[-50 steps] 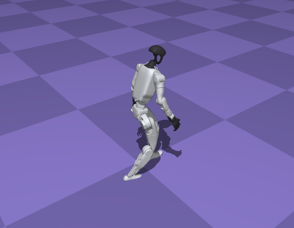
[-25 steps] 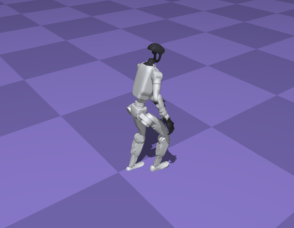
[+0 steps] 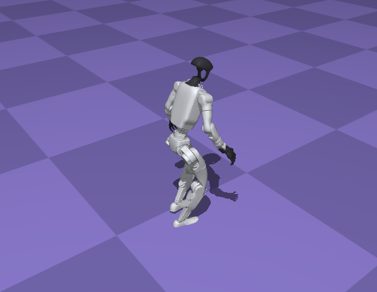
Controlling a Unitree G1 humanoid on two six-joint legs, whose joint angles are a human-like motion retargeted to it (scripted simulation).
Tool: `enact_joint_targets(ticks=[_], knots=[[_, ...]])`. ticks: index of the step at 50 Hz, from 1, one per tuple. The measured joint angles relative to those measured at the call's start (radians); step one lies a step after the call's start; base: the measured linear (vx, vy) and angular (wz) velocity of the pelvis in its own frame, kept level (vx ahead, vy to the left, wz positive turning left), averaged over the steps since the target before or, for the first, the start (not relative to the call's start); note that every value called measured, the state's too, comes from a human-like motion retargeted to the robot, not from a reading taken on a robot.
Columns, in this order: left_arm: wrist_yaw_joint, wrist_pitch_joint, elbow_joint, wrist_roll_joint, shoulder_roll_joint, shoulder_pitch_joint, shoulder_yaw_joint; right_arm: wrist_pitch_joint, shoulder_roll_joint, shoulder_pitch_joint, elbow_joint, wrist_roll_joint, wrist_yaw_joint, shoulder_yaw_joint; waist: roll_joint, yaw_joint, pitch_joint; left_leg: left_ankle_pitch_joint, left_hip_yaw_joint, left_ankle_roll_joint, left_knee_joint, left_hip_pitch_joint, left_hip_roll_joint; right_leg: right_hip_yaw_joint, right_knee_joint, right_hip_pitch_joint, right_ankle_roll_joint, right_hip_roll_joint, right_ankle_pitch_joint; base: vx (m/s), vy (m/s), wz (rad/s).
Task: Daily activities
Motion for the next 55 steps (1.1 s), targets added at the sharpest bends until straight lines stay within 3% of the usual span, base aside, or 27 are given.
enact_joint_targets(ticks=[5, 8, 10, 15, 20, 23, 28, 30, 33, 36, 38, 42, 45, 50, 55], knots=[[0.051, -0.005, -0.050, 0.039, 0.014, -0.018, 0.013, -0.006, -0.009, -0.021, 0.021, -0.032, -0.010, 0.001, -0.028, 0.001, -0.029, 0.133, -0.022, -0.047, -0.376, -0.029, -0.103, 0.001, -0.048, 0.139, 0.000, -0.031, -0.064, 0.62, 0.02, 0.38], [0.069, -0.003, -0.063, 0.059, 0.000, -0.022, -0.003, -0.003, 0.000, -0.010, 0.042, -0.041, -0.011, 0.010, -0.042, -0.004, -0.046, 0.145, -0.029, -0.032, -0.333, -0.038, -0.124, 0.020, 0.048, 0.166, -0.002, -0.045, -0.105, 0.58, 0.04, 0.13], [0.072, 0.008, -0.055, 0.077, -0.014, -0.031, -0.029, -0.002, 0.010, 0.000, 0.062, -0.046, -0.001, 0.017, -0.065, -0.016, -0.047, 0.130, -0.027, -0.006, -0.283, -0.015, -0.147, 0.032, 0.143, 0.177, 0.008, -0.072, -0.095, 0.59, 0.05, 0.16], [0.018, 0.055, 0.017, 0.156, -0.055, -0.090, -0.139, 0.003, 0.023, 0.031, 0.094, -0.063, 0.075, 0.042, -0.147, -0.089, -0.007, 0.047, -0.023, 0.062, -0.266, 0.127, -0.253, 0.064, 0.552, 0.071, 0.035, -0.227, 0.117, 0.59, 0.06, 0.32], [-0.016, 0.083, 0.053, 0.231, -0.057, -0.206, -0.243, 0.009, 0.009, 0.062, 0.117, -0.078, 0.129, 0.060, -0.175, -0.185, 0.016, -0.030, -0.079, 0.070, -0.325, 0.289, -0.296, 0.083, 0.618, -0.144, 0.008, -0.257, 0.089, 0.65, 0.03, 0.49], [-0.009, 0.076, 0.040, 0.259, -0.047, -0.280, -0.280, 0.013, 0.000, 0.089, 0.141, -0.077, 0.151, 0.064, -0.169, -0.221, 0.016, -0.082, -0.116, 0.055, -0.353, 0.368, -0.275, 0.047, 0.439, -0.238, 0.027, -0.220, 0.095, 0.71, -0.03, 0.37], [-0.004, 0.052, 0.019, 0.269, -0.010, -0.384, -0.304, 0.026, 0.002, 0.120, 0.182, -0.069, 0.183, 0.057, -0.153, -0.236, -0.016, -0.133, -0.110, 0.007, -0.384, 0.480, -0.200, -0.072, 0.034, -0.262, 0.086, -0.127, 0.198, 0.71, -0.07, 0.04], [-0.012, 0.047, 0.014, 0.263, -0.001, -0.398, -0.304, 0.030, 0.007, 0.134, 0.188, -0.062, 0.194, 0.054, -0.155, -0.240, -0.036, -0.145, -0.077, -0.013, -0.338, 0.501, -0.178, -0.113, 0.010, -0.265, 0.082, -0.124, 0.211, 0.68, -0.09, 0.03], [-0.030, 0.044, 0.008, 0.240, 0.028, -0.397, -0.285, 0.036, 0.013, 0.135, 0.187, -0.045, 0.215, 0.060, -0.143, -0.232, -0.048, -0.114, -0.079, -0.064, -0.194, 0.507, -0.129, -0.148, 0.040, -0.231, 0.030, -0.088, 0.200, 0.68, -0.11, -0.14], [-0.034, 0.043, -0.019, 0.211, 0.067, -0.362, -0.242, 0.044, 0.013, 0.113, 0.177, -0.025, 0.233, 0.076, -0.121, -0.200, -0.022, 0.022, -0.066, -0.114, 0.088, 0.446, -0.024, -0.151, 0.096, -0.179, -0.045, -0.024, 0.129, 0.64, -0.11, -0.29], [-0.028, 0.043, -0.051, 0.189, 0.095, -0.323, -0.204, 0.047, 0.011, 0.090, 0.166, -0.015, 0.237, 0.089, -0.117, -0.164, 0.000, 0.053, -0.060, -0.100, 0.259, 0.366, 0.049, -0.144, 0.126, -0.139, -0.083, 0.019, 0.078, 0.61, -0.10, -0.46], [-0.006, 0.042, -0.106, 0.132, 0.161, -0.215, -0.092, 0.045, 0.014, 0.025, 0.137, -0.004, 0.227, 0.110, -0.149, -0.086, 0.031, -0.034, -0.037, -0.019, 0.322, 0.172, 0.155, -0.105, 0.098, -0.035, -0.112, 0.081, 0.008, 0.62, -0.07, -0.63], [0.012, 0.034, -0.095, 0.101, 0.200, -0.117, 0.003, 0.032, 0.016, -0.009, 0.108, -0.005, 0.221, 0.122, -0.197, -0.045, 0.042, -0.037, -0.014, -0.014, 0.135, 0.058, 0.157, -0.063, 0.044, 0.055, -0.114, 0.100, -0.027, 0.63, -0.01, -0.54], [0.079, 0.011, -0.016, 0.057, 0.218, 0.016, 0.144, 0.007, 0.009, -0.034, 0.098, -0.034, 0.213, 0.111, -0.279, -0.033, 0.020, 0.164, -0.011, -0.095, -0.270, -0.045, 0.072, -0.015, 0.017, 0.136, -0.113, 0.094, -0.094, 0.57, 0.04, -0.23], [0.169, -0.009, -0.004, 0.013, 0.190, 0.080, 0.219, 0.003, 0.024, -0.020, 0.126, -0.053, 0.171, 0.090, -0.334, -0.005, 0.017, 0.204, -0.009, -0.063, -0.191, -0.088, 0.086, -0.035, 0.159, 0.132, -0.111, 0.050, -0.158, 0.52, 0.10, -0.40]])
